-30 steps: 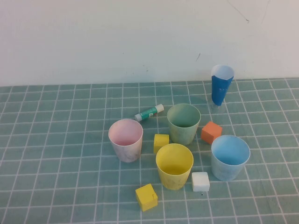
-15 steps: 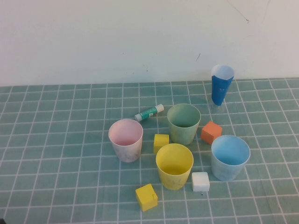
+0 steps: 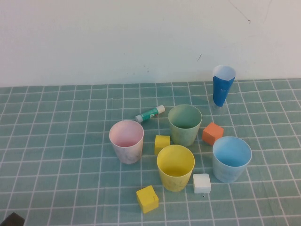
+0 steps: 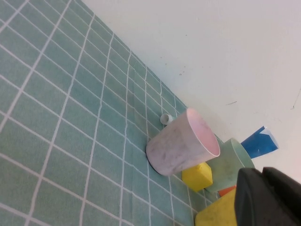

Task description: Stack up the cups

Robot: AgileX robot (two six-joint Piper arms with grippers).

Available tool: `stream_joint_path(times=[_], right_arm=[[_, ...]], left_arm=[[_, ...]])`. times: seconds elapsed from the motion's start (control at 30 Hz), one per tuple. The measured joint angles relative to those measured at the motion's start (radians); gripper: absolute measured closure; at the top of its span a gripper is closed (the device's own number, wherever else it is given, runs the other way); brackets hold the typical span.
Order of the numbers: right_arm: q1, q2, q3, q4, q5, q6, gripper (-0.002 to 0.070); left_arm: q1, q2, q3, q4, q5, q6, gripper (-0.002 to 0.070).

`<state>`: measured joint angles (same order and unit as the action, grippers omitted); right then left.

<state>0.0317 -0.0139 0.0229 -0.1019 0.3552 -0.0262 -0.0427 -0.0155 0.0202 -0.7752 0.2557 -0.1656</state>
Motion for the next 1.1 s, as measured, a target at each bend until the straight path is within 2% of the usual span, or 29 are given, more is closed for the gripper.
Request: stream_joint_path(times=[0.33,0.53,0.77,0.9,1.1], right_arm=[[0.000,0.000,0.000,0.000,0.000,0.000,0.0521],[0.000,0.000,0.000,0.000,0.000,0.000,0.0521],[0.000,0.000,0.000,0.000,0.000,0.000,0.0521],[0.000,0.000,0.000,0.000,0.000,0.000,0.0521],[0.000,0.000,0.000,0.000,0.000,0.000,0.0521]], left_arm=[[0.000,0.000,0.000,-0.020,-0.005,0.026,0.0678],[0.000,0.027,-0.110,-0.018,0.109,0.325,0.0678],[0.000,0.282,-0.342,0.095,0.235,0.643,0.0678],[0.000,0.453,-0.517,0.167,0.343,0.711,0.0678],[0.000,0.680,-0.760,0.202,0.485,0.729,0.0678]])
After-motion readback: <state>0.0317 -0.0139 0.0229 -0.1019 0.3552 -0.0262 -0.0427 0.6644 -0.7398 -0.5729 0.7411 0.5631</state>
